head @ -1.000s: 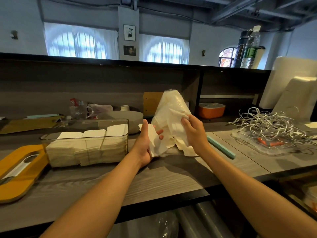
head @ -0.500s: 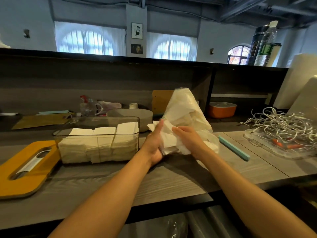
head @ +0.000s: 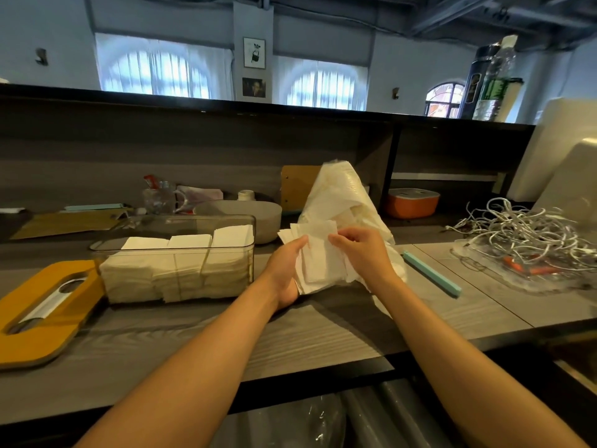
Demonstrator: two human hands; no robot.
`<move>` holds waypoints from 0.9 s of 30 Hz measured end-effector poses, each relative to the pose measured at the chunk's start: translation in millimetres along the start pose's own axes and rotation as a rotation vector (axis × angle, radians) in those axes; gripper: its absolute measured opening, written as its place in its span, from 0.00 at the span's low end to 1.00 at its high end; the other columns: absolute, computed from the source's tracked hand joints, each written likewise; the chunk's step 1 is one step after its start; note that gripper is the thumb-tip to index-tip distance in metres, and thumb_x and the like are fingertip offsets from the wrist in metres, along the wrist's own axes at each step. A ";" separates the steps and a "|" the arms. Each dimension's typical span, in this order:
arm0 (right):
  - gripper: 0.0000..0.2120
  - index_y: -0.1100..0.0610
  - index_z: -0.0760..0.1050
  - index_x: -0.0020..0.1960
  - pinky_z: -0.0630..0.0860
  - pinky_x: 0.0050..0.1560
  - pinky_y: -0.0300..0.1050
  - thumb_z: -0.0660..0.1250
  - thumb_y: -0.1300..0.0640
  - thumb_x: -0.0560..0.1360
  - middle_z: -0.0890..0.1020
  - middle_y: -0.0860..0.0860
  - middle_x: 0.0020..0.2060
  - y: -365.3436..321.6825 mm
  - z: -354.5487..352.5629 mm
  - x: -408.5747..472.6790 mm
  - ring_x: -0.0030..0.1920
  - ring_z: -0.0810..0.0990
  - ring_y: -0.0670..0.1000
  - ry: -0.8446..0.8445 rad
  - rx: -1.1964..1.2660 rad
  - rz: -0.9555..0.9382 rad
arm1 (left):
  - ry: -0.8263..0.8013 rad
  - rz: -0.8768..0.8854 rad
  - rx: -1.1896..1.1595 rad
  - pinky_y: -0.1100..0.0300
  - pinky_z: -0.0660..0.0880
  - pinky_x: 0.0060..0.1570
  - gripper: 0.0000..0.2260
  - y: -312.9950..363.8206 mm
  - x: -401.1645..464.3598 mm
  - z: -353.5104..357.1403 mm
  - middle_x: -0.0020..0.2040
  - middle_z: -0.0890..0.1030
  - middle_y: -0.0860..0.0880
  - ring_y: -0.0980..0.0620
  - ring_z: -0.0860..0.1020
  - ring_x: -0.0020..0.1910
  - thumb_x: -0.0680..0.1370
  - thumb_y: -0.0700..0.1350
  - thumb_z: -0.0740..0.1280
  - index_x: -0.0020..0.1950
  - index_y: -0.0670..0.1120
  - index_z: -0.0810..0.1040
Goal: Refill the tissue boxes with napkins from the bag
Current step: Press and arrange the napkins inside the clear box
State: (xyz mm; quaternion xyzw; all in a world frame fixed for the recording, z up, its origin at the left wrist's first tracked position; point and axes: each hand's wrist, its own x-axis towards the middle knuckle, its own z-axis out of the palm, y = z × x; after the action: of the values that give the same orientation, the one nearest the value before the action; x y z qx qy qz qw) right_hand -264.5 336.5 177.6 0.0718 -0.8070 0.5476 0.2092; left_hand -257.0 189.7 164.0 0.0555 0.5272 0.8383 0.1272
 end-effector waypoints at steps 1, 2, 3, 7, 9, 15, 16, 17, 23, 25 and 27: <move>0.04 0.55 0.82 0.47 0.74 0.43 0.37 0.70 0.55 0.77 0.81 0.46 0.38 -1.2 -1.0 -0.7 0.43 0.78 0.46 0.008 0.019 -0.022 | -0.021 -0.009 0.020 0.53 0.81 0.46 0.13 0.8 -2.0 1.1 0.54 0.85 0.45 0.47 0.84 0.51 0.84 0.48 0.59 0.65 0.47 0.77; 0.03 0.54 0.83 0.46 0.73 0.42 0.36 0.70 0.56 0.76 0.81 0.45 0.37 -2.3 -1.2 -1.6 0.41 0.79 0.46 0.002 0.023 -0.044 | -0.037 -0.015 0.048 0.55 0.81 0.43 0.12 1.2 -3.9 2.6 0.53 0.85 0.46 0.50 0.85 0.49 0.84 0.48 0.60 0.64 0.47 0.78; 0.04 0.54 0.83 0.46 0.72 0.41 0.35 0.70 0.56 0.76 0.81 0.45 0.36 -2.4 -0.8 -2.4 0.40 0.79 0.45 -0.015 0.008 -0.059 | -0.046 -0.016 0.081 0.58 0.81 0.39 0.12 0.4 -4.1 3.5 0.52 0.85 0.46 0.52 0.85 0.46 0.83 0.47 0.62 0.64 0.47 0.78; 0.06 0.56 0.83 0.50 0.72 0.41 0.35 0.68 0.55 0.78 0.81 0.45 0.38 -1.2 1.7 -4.6 0.40 0.78 0.43 -0.010 -0.065 -0.069 | 0.001 -0.024 0.120 0.57 0.81 0.37 0.12 -2.7 -3.3 6.0 0.52 0.85 0.46 0.52 0.85 0.45 0.84 0.44 0.60 0.65 0.44 0.77; 0.05 0.54 0.82 0.48 0.74 0.45 0.39 0.67 0.55 0.79 0.82 0.49 0.42 -3.6 -0.4 -2.2 0.43 0.78 0.44 0.076 0.038 -0.026 | 0.022 -0.053 -0.001 0.50 0.81 0.44 0.13 -0.4 -2.0 5.4 0.56 0.84 0.42 0.46 0.83 0.50 0.85 0.45 0.58 0.65 0.44 0.76; 0.23 0.55 0.78 0.59 0.74 0.65 0.56 0.72 0.58 0.64 0.72 0.55 0.66 -2.2 -18.5 8.7 0.68 0.71 0.58 -0.118 0.884 0.244 | 0.039 -0.028 -0.398 0.40 0.75 0.48 0.16 7.7 -2.3 -5.0 0.49 0.85 0.38 0.39 0.81 0.52 0.84 0.47 0.55 0.63 0.39 0.75; 0.23 0.53 0.78 0.61 0.71 0.69 0.58 0.71 0.61 0.66 0.71 0.54 0.68 -0.7 -18.7 9.2 0.69 0.70 0.60 -0.161 0.900 0.197 | 0.047 -0.037 -0.421 0.38 0.75 0.49 0.16 7.2 -1.5 -5.8 0.50 0.84 0.37 0.38 0.81 0.53 0.84 0.48 0.56 0.66 0.41 0.73; 0.24 0.50 0.76 0.64 0.70 0.69 0.59 0.70 0.62 0.69 0.70 0.54 0.69 -1.2 -18.1 7.8 0.69 0.70 0.60 -0.203 0.933 0.158 | 0.052 -0.050 -0.414 0.37 0.75 0.51 0.16 6.9 -0.5 -5.2 0.50 0.84 0.37 0.37 0.80 0.54 0.84 0.49 0.57 0.67 0.42 0.72; 0.29 0.49 0.71 0.70 0.77 0.61 0.54 0.72 0.65 0.72 0.69 0.53 0.68 -5.6 -1.6 1.0 0.62 0.75 0.54 -0.190 0.749 0.188 | -0.079 -0.050 -0.163 0.41 0.76 0.60 0.30 3.4 -5.7 4.2 0.58 0.83 0.40 0.39 0.81 0.59 0.78 0.69 0.53 0.64 0.47 0.76; 0.31 0.52 0.67 0.73 0.79 0.46 0.38 0.71 0.68 0.74 0.73 0.49 0.61 -5.8 6.5 -3.9 0.53 0.77 0.47 -0.168 0.557 0.211 | -0.091 -0.009 -0.076 0.41 0.75 0.63 0.29 -1.6 -4.7 6.0 0.62 0.82 0.41 0.41 0.80 0.61 0.77 0.65 0.59 0.68 0.46 0.75; 0.30 0.53 0.66 0.73 0.77 0.43 0.35 0.69 0.68 0.75 0.74 0.48 0.59 -2.7 9.6 -4.3 0.50 0.78 0.45 -0.182 0.530 0.217 | 0.009 0.038 -0.004 0.46 0.79 0.56 0.22 -5.3 -1.7 8.8 0.58 0.83 0.42 0.43 0.82 0.57 0.79 0.54 0.66 0.68 0.43 0.76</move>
State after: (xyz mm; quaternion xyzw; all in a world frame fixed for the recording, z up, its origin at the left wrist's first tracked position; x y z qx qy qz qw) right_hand -262.2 326.2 175.1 0.0859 -0.6543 0.7496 0.0502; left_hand -252.6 199.0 163.1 0.0613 0.5250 0.8419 0.1091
